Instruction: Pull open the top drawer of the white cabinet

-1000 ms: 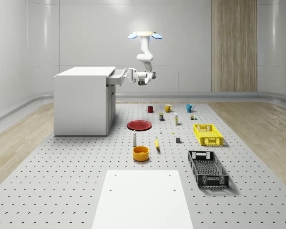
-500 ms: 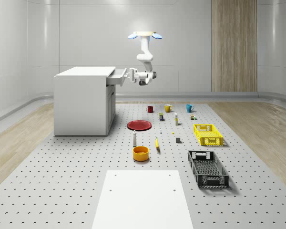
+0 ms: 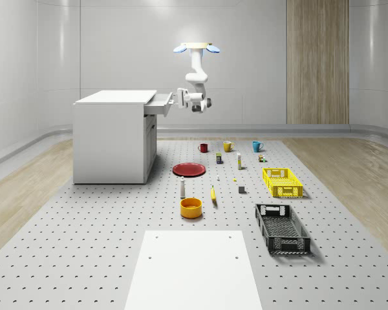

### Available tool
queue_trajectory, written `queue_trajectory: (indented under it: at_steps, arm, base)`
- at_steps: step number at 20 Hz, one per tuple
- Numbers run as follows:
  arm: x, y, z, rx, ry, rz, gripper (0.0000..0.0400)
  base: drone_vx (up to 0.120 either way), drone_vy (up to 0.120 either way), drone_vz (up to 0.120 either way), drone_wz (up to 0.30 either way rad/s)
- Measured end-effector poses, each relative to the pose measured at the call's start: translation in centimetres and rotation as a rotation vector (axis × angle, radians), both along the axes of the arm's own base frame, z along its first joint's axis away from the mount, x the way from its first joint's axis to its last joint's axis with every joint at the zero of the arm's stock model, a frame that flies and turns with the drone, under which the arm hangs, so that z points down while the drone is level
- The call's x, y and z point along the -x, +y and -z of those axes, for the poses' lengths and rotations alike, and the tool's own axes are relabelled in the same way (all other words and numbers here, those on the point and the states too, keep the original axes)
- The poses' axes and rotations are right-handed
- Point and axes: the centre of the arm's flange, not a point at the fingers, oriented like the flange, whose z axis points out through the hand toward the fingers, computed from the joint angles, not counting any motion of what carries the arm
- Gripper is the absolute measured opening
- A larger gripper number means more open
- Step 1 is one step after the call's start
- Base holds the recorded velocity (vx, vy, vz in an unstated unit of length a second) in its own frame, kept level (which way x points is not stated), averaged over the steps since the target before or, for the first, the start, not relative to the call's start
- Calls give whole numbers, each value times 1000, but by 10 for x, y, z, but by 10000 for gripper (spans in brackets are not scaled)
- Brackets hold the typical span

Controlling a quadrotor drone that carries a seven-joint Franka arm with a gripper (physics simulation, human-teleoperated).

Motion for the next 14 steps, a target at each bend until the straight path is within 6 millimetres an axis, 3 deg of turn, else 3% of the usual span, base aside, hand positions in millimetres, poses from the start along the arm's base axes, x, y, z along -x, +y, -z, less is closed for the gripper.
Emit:
queue_trajectory:
  at_steps: [1,6,11,14]
  arm:
    - [3,-4,-4,12,-10,6,247]
    - [13,-19,-19,50,-40,24,288]
    - [17,-25,-25,65,-53,31,300]
    - [19,-27,-26,69,-56,33,303]
  base:
    - [0,40,0,0]
    - [0,112,0,0]
    - [0,-96,0,0]
    - [0,0,0,0]
